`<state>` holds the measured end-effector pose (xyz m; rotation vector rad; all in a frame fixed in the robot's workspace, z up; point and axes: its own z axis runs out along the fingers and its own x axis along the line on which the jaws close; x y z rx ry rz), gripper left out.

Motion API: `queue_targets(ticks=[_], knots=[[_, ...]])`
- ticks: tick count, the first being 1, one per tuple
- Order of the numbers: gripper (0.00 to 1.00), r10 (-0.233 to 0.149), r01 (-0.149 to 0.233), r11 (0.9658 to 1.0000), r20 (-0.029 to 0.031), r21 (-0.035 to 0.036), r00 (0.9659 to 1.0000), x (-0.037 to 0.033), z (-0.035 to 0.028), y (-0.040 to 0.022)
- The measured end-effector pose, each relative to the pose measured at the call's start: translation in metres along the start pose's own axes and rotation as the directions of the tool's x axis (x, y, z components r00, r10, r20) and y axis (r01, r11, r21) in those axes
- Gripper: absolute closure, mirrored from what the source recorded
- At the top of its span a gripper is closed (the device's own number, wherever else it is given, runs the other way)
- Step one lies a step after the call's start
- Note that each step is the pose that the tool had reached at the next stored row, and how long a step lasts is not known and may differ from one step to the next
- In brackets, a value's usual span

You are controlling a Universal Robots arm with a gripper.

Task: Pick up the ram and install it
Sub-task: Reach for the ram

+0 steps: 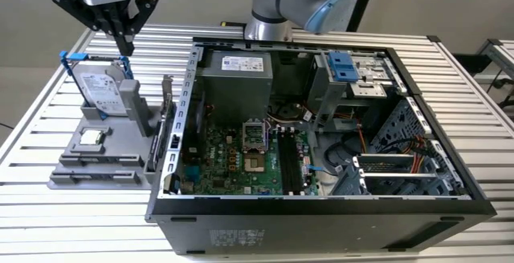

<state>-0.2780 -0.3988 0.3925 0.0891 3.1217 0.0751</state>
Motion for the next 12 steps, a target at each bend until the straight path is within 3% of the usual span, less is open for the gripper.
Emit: queue_targets(ticks=[12], knots=[[1.00,-0.003,0.003,1.0000,-0.0009,-0.0001,1.0000,0.0231,-0.0003,-0.0013]])
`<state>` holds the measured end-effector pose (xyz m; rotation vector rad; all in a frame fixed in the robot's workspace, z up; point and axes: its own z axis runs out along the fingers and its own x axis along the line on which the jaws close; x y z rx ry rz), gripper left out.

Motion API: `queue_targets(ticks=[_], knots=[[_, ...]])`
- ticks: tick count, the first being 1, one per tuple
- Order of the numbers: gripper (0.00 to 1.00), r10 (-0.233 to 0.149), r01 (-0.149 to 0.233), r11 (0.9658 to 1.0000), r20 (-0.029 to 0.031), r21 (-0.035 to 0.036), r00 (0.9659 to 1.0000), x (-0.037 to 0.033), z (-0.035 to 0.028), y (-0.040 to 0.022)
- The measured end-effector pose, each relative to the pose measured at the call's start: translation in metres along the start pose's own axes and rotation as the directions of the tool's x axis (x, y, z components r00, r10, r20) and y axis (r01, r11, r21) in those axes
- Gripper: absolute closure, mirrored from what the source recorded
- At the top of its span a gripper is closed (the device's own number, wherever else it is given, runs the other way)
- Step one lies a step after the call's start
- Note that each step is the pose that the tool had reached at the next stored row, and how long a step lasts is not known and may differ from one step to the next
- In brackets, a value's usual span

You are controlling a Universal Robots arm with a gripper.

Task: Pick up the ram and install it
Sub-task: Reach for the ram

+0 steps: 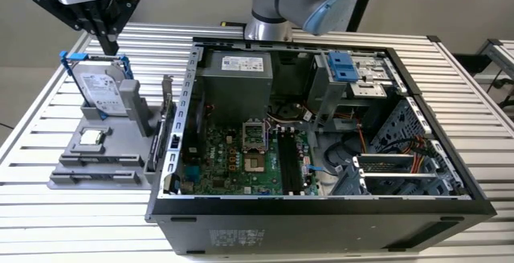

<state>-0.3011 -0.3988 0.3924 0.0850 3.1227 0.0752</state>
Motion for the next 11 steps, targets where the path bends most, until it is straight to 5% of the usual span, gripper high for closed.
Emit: queue_targets(ticks=[11], knots=[[1.00,-0.002,0.002,1.0000,-0.0012,0.0001,1.0000,0.0216,-0.0003,-0.0012]])
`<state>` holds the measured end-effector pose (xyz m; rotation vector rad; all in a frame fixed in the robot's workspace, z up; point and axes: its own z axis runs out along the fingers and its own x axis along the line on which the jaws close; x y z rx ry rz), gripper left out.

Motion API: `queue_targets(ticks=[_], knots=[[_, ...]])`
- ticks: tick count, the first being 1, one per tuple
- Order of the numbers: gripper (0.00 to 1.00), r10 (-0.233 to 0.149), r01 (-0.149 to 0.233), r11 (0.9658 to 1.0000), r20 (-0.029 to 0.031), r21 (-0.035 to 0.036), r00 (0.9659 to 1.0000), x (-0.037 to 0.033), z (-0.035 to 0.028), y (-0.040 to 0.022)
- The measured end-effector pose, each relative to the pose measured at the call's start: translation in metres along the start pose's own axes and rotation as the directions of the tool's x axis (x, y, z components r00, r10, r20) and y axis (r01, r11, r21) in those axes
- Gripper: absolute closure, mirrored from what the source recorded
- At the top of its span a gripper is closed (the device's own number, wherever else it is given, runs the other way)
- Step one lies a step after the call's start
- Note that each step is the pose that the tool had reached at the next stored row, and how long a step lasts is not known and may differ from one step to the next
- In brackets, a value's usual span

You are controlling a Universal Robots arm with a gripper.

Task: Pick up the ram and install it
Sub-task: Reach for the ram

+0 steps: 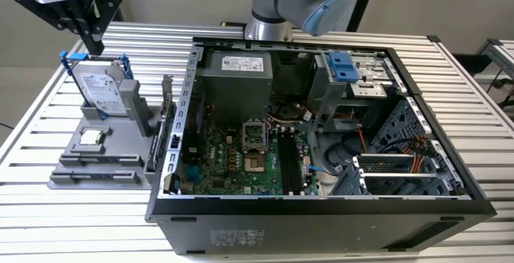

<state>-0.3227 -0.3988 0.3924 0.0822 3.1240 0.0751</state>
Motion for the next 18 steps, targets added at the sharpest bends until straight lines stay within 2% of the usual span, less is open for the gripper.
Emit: queue_targets(ticks=[13,18], knots=[[1.00,-0.003,0.003,1.0000,-0.0017,0.0000,1.0000,0.0249,-0.0003,-0.0013],[1.00,-0.003,0.003,1.0000,-0.0018,0.0000,1.0000,0.0265,-0.0004,-0.0014]])
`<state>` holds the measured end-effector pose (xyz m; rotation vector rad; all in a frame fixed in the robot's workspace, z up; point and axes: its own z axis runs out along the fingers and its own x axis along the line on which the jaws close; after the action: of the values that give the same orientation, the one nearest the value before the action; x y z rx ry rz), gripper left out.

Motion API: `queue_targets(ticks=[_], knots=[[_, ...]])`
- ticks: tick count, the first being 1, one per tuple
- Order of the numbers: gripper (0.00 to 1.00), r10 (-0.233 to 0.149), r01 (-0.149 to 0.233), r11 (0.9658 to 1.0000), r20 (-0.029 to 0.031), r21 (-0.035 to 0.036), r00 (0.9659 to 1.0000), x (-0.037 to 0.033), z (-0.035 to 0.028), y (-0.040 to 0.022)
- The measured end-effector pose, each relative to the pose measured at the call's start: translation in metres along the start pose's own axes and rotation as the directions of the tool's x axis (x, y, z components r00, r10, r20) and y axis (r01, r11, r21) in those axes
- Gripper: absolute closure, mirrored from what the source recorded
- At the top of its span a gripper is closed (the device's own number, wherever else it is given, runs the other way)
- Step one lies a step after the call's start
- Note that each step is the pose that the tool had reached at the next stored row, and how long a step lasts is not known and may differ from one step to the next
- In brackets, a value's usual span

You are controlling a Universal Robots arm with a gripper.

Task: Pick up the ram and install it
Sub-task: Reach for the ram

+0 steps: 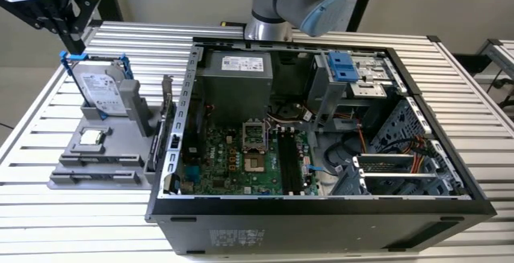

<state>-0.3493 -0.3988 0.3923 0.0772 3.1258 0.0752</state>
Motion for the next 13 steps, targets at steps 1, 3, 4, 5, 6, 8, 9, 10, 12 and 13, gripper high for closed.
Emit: queue_targets(ticks=[1,3,4,5,6,8,9,10,12,13], knots=[[1.00,0.000,0.000,1.0000,0.0000,0.0000,1.0000,0.0001,0.0000,0.0000],[1.00,0.000,0.000,1.0000,0.0000,0.0000,1.0000,0.0003,0.0000,-0.0007],[1.00,0.000,0.000,1.0000,0.0000,0.0000,1.0000,0.0003,-0.0001,-0.0016],[1.00,0.000,0.000,1.0000,0.0000,0.0000,1.0000,0.0002,-0.0001,-0.0028],[1.00,0.000,0.000,1.0000,0.0000,0.0000,1.0000,0.0002,-0.0002,-0.0042],[1.00,0.000,0.000,1.0000,0.0000,0.0000,1.0000,0.0003,-0.0003,-0.0076],[1.00,0.000,0.000,1.0000,0.0000,0.0000,1.0000,0.0003,-0.0004,-0.0090],[1.00,0.000,0.000,1.0000,0.0000,0.0000,1.0000,0.0004,-0.0005,-0.0104],[1.00,0.000,0.000,1.0000,0.0001,-0.0001,1.0000,0.0005,-0.0006,-0.0132],[1.00,0.000,0.000,1.0000,0.0000,0.0000,1.0000,0.0006,-0.0007,-0.0146]])
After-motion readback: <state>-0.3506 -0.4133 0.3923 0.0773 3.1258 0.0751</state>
